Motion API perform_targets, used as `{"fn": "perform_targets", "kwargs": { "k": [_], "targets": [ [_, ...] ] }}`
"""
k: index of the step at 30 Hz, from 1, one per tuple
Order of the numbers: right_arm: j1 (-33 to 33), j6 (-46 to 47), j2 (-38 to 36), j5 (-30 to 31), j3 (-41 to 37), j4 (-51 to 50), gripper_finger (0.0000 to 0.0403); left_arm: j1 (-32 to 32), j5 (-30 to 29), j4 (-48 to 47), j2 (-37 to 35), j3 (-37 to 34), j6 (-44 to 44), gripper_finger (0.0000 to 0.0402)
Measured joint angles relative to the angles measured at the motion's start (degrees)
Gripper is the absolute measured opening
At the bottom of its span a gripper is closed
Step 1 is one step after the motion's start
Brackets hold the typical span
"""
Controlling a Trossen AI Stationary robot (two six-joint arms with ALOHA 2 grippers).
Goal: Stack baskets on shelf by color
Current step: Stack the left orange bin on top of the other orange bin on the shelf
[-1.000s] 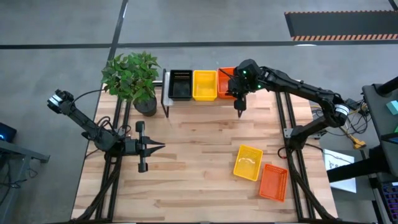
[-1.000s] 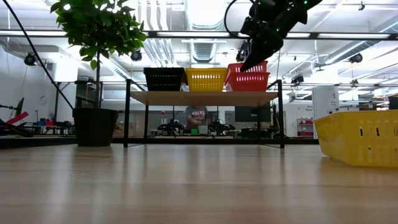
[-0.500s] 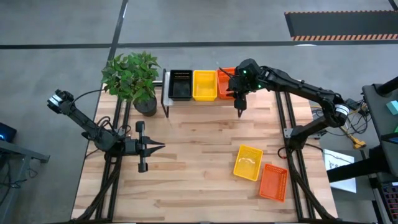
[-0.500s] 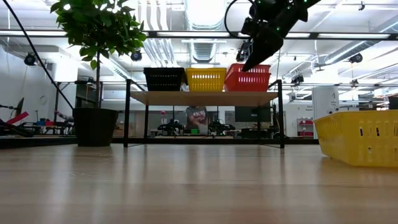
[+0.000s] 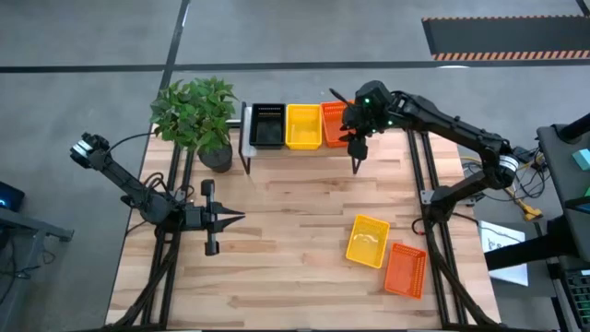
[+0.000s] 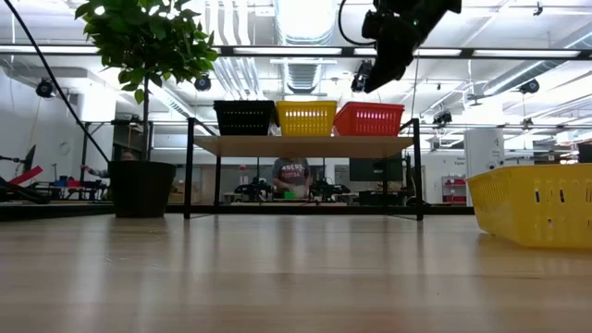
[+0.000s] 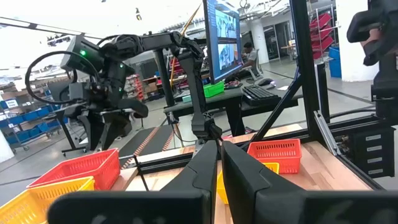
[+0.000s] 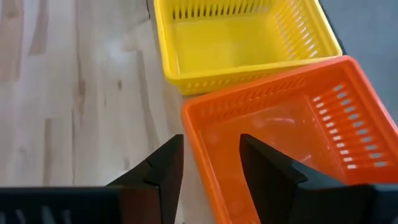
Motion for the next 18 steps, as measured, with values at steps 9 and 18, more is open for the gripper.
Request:
{"fn": "perform_targets", "kwargs": {
  "k": [9, 18],
  "targets": [
    [0.9, 2.2, -0.3, 5.9, 4.4, -6.9, 0.0137, 0.0, 0.0, 0.0, 0.0, 0.0, 0.0, 0.0008],
    [0.8, 3.7, 0.2, 21.7, 3.4, -14.9, 0.0061, 0.0, 0.0, 0.0, 0.0, 0.0, 0.0, 0.0008]
  ]
}}
